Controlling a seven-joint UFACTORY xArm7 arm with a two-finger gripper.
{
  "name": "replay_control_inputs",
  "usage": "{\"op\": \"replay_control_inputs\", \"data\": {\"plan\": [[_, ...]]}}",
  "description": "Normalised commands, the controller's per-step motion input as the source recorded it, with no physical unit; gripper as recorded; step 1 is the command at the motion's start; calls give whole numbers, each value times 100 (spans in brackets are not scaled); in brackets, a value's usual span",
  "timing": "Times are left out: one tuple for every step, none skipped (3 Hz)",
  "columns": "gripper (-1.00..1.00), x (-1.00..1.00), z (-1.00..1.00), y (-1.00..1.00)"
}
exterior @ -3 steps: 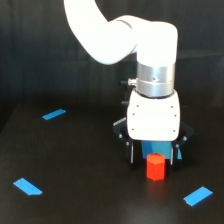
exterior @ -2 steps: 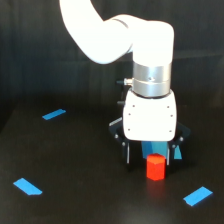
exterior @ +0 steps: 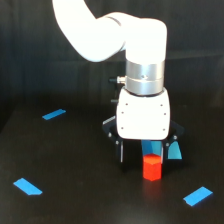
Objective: Pick up the red object from the table
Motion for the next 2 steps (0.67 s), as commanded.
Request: {"op": "replay_control_inputs", "data": {"plan": [[93,4,-9,-17],[84,-1,-7,-24]]}}
